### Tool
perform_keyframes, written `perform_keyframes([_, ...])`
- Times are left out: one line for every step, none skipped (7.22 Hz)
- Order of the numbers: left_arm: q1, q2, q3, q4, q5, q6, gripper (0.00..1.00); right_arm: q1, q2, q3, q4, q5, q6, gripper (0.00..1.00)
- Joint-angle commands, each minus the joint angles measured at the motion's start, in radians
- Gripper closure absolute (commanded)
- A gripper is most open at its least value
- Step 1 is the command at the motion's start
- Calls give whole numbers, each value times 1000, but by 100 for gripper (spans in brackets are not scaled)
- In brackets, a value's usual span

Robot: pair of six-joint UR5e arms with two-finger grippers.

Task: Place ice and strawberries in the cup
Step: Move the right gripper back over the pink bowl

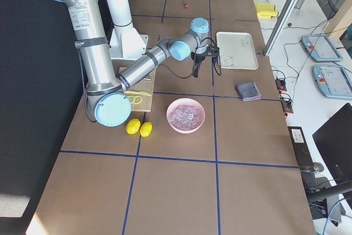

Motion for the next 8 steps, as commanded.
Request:
perform_keyframes([0,2,0,0,-2,0,0,60,-144,-3,7,-19,-321,3])
perform_keyframes([0,2,0,0,-4,0,0,60,-176,-8,12,-65,-453,3])
perform_keyframes([0,2,0,1,-4,-2,0,58,-177,-26,12,-65,-494,3])
perform_keyframes([0,2,0,1,-4,-2,0,58,-175,-60,12,-64,-537,4])
perform_keyframes([0,2,0,1,-5,0,0,58,-175,-98,14,-64,-559,4])
perform_keyframes([0,2,0,1,-7,-2,0,58,-177,-115,12,-64,-559,4])
perform_keyframes([0,2,0,1,-7,-2,0,58,-178,-127,12,-64,-560,5])
perform_keyframes([0,2,0,0,-7,-2,0,58,-180,-126,12,-62,-553,8])
